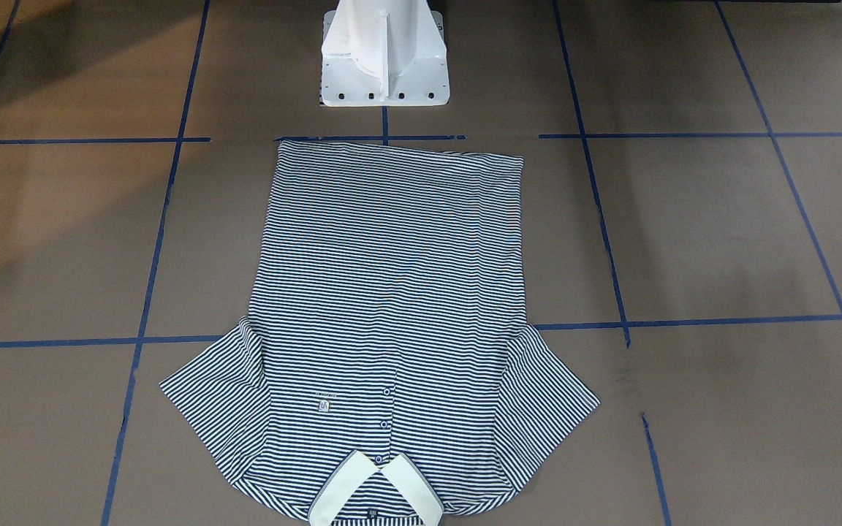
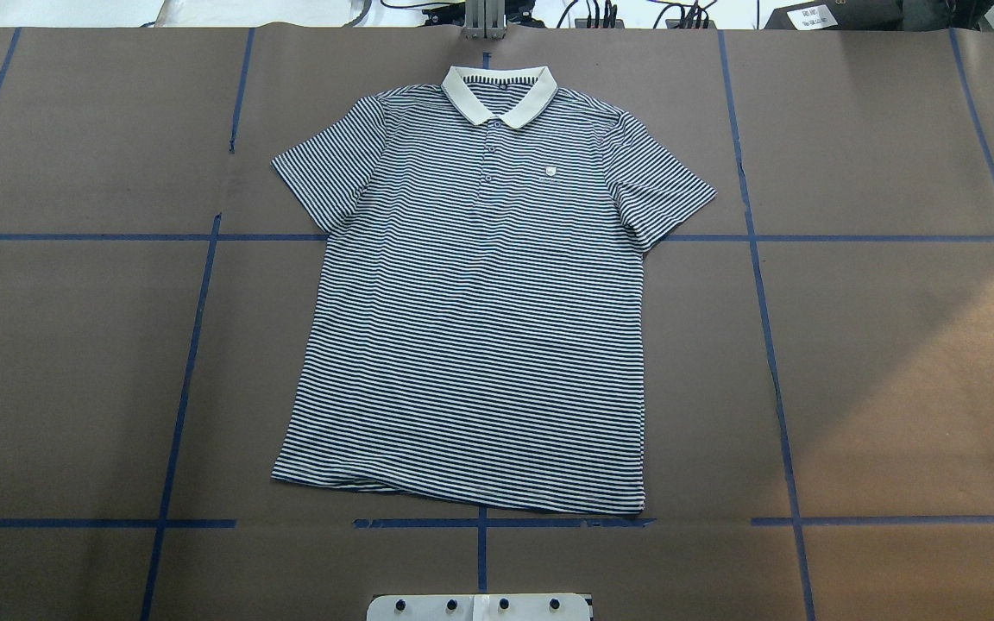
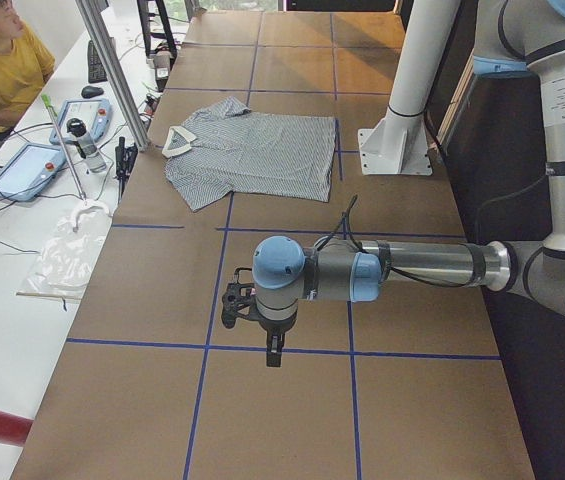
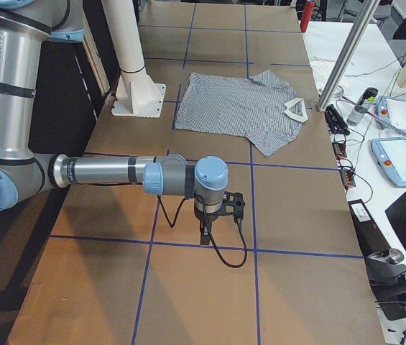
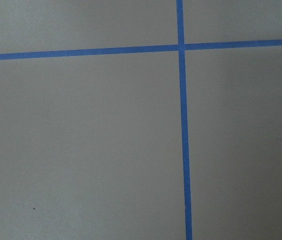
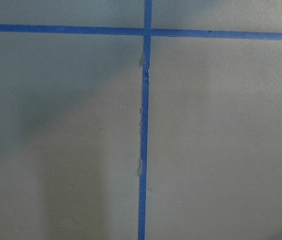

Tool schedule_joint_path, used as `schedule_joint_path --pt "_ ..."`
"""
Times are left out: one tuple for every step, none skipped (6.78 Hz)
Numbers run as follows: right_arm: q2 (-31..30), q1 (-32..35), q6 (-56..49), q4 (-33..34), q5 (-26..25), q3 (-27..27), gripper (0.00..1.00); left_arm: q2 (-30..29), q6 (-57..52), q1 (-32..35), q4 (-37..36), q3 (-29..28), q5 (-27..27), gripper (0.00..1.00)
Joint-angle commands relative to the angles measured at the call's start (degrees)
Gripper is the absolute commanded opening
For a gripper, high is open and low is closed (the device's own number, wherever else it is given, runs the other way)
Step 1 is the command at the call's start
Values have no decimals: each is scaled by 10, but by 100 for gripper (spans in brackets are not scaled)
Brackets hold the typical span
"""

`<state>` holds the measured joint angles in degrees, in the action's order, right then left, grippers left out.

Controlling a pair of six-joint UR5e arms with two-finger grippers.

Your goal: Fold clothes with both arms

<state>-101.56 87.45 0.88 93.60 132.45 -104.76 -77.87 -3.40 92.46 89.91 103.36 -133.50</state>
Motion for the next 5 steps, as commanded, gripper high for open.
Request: schedule_joint_path --pt "0 0 -1 0 0 0 100 -3 0 0 -1 8 2 100" --pt "0 0 -2 0 2 -2 100 -3 1 0 -2 16 0 100" --pt "4 0 -2 0 5 -4 100 -3 -1 1 0 18 1 100" --pt "4 -9 -2 0 3 -13 100 -4 -4 0 10 23 4 100" --pt "9 -11 2 -1 5 -18 100 -4 -1 -8 76 23 5 100"
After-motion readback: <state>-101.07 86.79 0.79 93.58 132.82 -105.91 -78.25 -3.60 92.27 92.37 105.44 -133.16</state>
